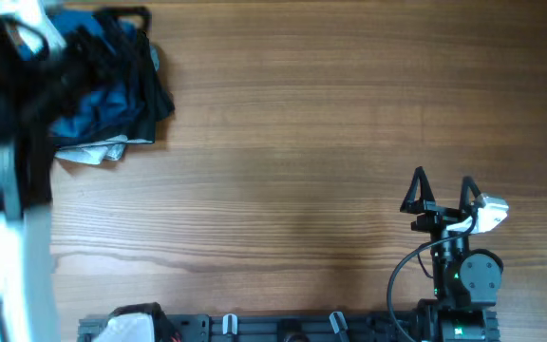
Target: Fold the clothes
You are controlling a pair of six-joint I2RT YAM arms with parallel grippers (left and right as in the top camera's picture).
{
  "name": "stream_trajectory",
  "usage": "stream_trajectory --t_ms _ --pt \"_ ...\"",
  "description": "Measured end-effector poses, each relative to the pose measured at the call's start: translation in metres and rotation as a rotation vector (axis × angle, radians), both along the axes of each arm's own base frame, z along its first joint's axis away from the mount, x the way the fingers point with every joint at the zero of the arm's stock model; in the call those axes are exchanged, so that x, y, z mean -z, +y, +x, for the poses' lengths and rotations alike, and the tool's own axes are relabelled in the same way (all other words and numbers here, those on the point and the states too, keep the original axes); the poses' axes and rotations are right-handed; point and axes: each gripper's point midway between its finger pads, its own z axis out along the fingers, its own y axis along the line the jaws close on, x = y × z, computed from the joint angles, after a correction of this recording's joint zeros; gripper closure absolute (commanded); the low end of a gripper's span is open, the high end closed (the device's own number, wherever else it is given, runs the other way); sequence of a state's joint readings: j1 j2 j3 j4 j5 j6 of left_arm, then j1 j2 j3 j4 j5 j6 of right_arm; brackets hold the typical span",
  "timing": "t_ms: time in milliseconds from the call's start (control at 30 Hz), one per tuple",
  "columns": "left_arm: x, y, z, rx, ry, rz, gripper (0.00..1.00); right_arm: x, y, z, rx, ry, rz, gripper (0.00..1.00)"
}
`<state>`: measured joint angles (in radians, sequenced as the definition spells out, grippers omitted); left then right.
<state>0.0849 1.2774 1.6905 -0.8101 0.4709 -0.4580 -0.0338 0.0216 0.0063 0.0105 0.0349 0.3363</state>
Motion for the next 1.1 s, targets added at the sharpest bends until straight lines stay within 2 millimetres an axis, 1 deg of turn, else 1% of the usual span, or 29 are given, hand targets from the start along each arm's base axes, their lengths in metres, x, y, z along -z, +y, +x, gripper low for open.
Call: stream_trajectory --t_ms 33,67,133,167,200,233,267,367,400,433,467,500,567,600,667,700,767,900,967,1100 --pt "-0.02 -0.015 -0.023 0.027 -0.063 0.013 0.0 0.0 0.0 0.0 0.0 0.001 0.0 0.01" --pt "-0.034 -0.027 -0.047 0.05 -0.119 0.022 0.0 0.0 0.0 0.0 0.0 0.0 0.0 0.0" --pt "-0.038 -0.041 -0.08 0.088 -0.161 0.026 0.0 0.001 0.0 0.0 0.0 0.002 0.0 0.0" --pt "-0.033 -0.046 -0.096 0.107 -0.17 0.027 0.0 0.001 0.0 0.0 0.0 0.002 0.0 0.01" --pt "-0.024 -0.047 -0.109 0.117 -0.17 0.027 0.0 0.001 0.0 0.0 0.0 0.003 0.0 0.0" --pt "-0.004 -0.047 -0.124 0.12 -0.152 0.031 0.0 0.001 0.0 0.0 0.0 0.002 0.0 0.0" --pt "0.013 -0.045 -0.133 0.116 -0.135 0.034 0.0 0.001 0.0 0.0 0.0 0.003 0.0 0.0" --pt "0.071 -0.038 -0.148 0.089 -0.063 0.051 0.0 0.001 0.0 0.0 0.0 0.006 0.0 0.01" --pt "0.097 -0.035 -0.153 0.081 -0.032 0.056 0.0 0.001 0.0 0.0 0.0 0.006 0.0 0.01" --pt "0.128 -0.032 -0.157 0.068 0.007 0.059 0.0 0.002 0.0 0.0 0.0 0.008 0.0 0.01" --pt "0.15 -0.029 -0.159 0.052 0.028 0.059 0.0 0.002 0.0 0.0 0.0 0.008 0.0 0.01" --pt "0.164 -0.027 -0.159 0.04 0.038 0.057 0.0 0.002 0.0 0.0 0.0 0.008 0.0 0.01" --pt "0.191 -0.02 -0.152 0.002 0.009 0.054 0.0 0.002 0.0 0.0 0.0 0.008 0.0 0.0" --pt "0.202 -0.018 -0.149 -0.012 -0.004 0.051 0.0 0.002 0.0 0.0 0.0 0.009 0.0 0.01" --pt "0.21 -0.013 -0.136 -0.043 -0.118 0.045 0.0 0.002 0.0 0.0 0.0 0.008 0.0 0.01" --pt "0.218 -0.011 -0.132 -0.053 -0.157 0.043 0.0 0.002 0.0 0.0 0.0 0.008 0.0 0.0" --pt "0.225 -0.01 -0.122 -0.063 -0.251 0.037 0.0 0.002 0.0 0.0 0.0 0.008 0.0 0.0" --pt "0.242 -0.009 -0.117 -0.07 -0.308 0.033 0.0 0.002 0.0 0.0 0.0 0.008 0.0 0.0" --pt "0.245 -0.007 -0.117 -0.081 -0.316 0.04 0.0 0.002 0.0 0.0 0.0 0.008 0.0 0.0" --pt "0.24 -0.006 -0.119 -0.08 -0.377 0.098 0.0 0.002 0.0 0.0 0.0 0.008 0.0 0.01"
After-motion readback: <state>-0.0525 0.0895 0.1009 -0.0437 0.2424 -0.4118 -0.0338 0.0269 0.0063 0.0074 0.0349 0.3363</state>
